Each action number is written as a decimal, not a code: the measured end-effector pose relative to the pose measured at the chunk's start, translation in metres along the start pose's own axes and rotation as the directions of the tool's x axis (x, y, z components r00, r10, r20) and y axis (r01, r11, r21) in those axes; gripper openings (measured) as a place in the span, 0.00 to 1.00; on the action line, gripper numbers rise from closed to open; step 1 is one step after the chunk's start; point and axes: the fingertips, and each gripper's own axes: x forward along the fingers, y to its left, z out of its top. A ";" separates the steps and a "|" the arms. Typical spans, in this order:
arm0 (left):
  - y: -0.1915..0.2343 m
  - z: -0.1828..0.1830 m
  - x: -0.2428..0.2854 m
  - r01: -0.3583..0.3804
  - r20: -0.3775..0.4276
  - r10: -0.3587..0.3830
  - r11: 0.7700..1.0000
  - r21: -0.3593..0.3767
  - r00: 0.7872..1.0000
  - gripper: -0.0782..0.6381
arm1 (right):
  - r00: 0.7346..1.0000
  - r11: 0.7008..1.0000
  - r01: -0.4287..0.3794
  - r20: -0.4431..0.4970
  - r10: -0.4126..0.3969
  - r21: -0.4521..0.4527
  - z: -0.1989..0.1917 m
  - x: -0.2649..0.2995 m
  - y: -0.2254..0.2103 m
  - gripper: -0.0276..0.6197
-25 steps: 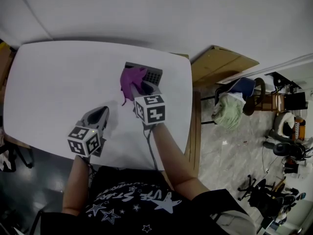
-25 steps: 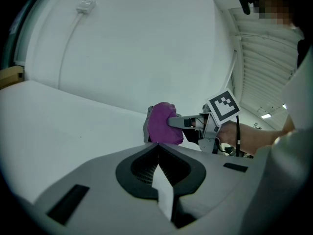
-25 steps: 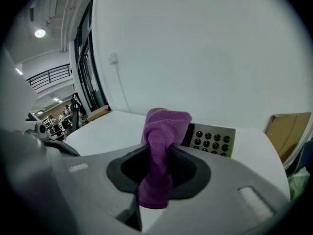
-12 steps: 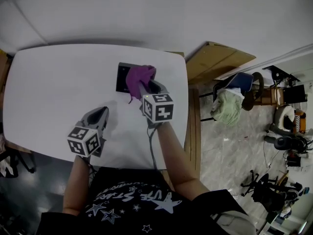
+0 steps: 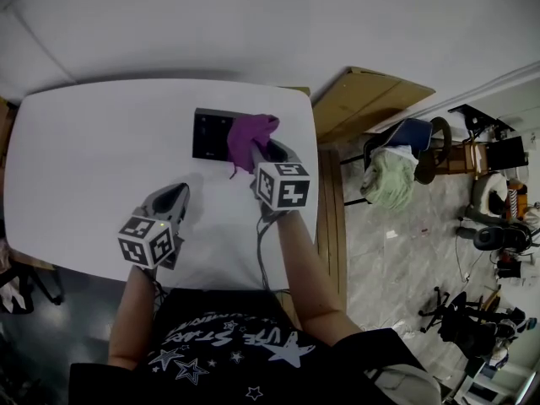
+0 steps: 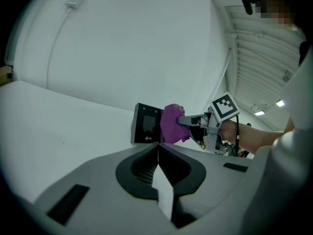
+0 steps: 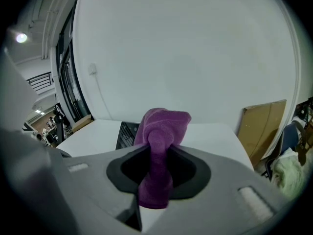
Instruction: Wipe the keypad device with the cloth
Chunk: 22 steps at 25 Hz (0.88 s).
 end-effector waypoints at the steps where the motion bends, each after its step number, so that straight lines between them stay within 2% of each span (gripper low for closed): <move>1: -0.001 0.000 0.000 0.003 -0.001 -0.003 1.000 0.002 1.000 0.12 | 1.000 1.000 0.005 -0.001 -0.005 0.004 -0.002 -0.002 -0.002 0.19; 11: -0.014 -0.003 0.001 0.030 -0.009 -0.030 0.999 0.018 1.000 0.12 | 0.999 0.998 0.049 0.000 -0.049 0.027 -0.014 -0.022 -0.017 0.19; 22: -0.016 -0.008 -0.016 0.050 -0.003 -0.050 0.998 0.029 0.999 0.12 | 0.995 0.995 0.095 0.004 -0.095 0.029 -0.025 -0.048 -0.015 0.19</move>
